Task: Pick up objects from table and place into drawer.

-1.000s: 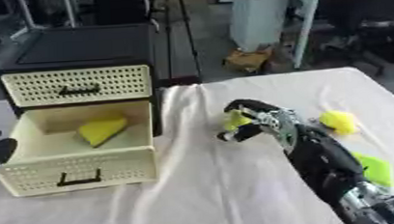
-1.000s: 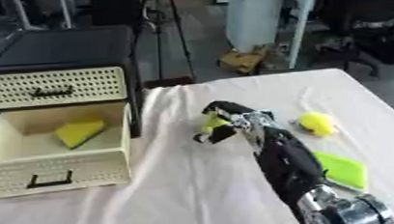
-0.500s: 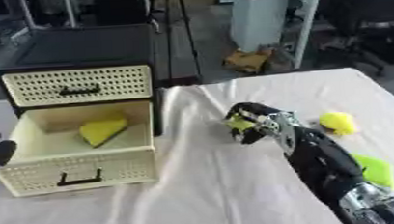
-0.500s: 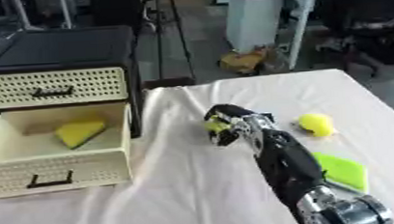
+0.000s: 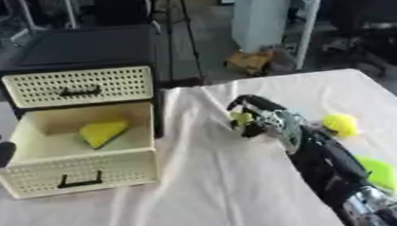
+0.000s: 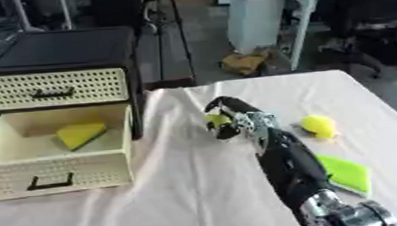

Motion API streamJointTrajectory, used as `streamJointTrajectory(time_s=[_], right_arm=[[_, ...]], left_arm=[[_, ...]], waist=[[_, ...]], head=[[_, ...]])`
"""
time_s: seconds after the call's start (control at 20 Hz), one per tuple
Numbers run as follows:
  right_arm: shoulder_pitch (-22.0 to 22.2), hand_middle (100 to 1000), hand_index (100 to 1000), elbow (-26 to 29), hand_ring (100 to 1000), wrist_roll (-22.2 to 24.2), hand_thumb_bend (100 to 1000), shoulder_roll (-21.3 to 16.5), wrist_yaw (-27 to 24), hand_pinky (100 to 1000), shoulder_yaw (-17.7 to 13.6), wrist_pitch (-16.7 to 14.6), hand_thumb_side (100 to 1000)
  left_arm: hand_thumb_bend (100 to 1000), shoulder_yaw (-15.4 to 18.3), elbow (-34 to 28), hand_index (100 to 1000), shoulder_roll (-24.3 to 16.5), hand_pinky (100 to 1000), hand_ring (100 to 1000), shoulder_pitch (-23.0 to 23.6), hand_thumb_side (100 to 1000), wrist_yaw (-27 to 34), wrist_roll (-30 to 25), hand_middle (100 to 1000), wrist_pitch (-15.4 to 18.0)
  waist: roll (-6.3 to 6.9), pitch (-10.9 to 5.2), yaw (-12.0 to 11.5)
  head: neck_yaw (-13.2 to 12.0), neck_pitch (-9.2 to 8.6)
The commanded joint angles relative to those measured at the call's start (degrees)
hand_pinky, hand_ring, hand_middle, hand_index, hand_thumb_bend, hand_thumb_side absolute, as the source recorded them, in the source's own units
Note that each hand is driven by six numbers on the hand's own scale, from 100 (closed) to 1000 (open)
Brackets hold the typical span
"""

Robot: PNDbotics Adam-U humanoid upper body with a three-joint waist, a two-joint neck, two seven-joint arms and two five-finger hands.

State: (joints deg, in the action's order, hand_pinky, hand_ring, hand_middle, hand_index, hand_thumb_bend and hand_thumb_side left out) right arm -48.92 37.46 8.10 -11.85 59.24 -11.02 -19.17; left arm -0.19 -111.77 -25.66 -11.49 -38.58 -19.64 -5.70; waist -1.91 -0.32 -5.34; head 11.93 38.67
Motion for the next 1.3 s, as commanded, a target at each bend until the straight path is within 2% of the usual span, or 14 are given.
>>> streamJointTrajectory(time_s=[0.05, 0.35, 0.6, 1.0, 1.3], right_arm=[[-1.2, 829, 821, 6.8, 645, 0.0, 100, -1.2, -4.5, 425, -0.2, -1.2, 100], [-1.3, 824, 818, 16.0, 622, 3.4, 100, 0.1, -12.1, 412, 2.2, -3.1, 100], [-1.8, 823, 817, 20.3, 618, 7.7, 100, 4.1, -16.4, 407, 5.2, -4.8, 100], [-2.0, 819, 817, 22.8, 619, 12.2, 100, 14.2, -17.6, 406, 7.7, -5.9, 100], [-1.8, 821, 818, 25.0, 624, 13.6, 100, 19.8, -16.3, 413, 8.8, -6.8, 100]], left_arm=[[524, 0.4, -1.2, 725, -0.8, 100, 100, -0.3, 1000, 0.2, 0.1, 100, -0.2], [525, 0.5, -1.3, 724, -0.9, 100, 100, -0.3, 1000, 0.3, 0.3, 100, -0.3], [530, 0.4, -1.4, 723, -0.7, 100, 100, -0.6, 1000, 0.5, 0.3, 100, -0.3], [533, 0.3, -1.5, 723, -0.4, 100, 100, -1.0, 1000, 0.6, 0.2, 100, -0.3], [532, 0.2, -1.6, 722, -0.2, 100, 100, -1.2, 1000, 0.7, 0.1, 100, -0.3]], waist=[[0.01, -0.74, 0.1], [-0.21, -1.02, 0.0], [-0.24, -1.14, -0.5], [0.01, -0.94, -1.3], [0.11, -0.77, -1.9]], head=[[0.1, 0.09], [0.3, 0.01], [0.7, -0.02], [1.2, -0.11], [1.9, -0.06]])
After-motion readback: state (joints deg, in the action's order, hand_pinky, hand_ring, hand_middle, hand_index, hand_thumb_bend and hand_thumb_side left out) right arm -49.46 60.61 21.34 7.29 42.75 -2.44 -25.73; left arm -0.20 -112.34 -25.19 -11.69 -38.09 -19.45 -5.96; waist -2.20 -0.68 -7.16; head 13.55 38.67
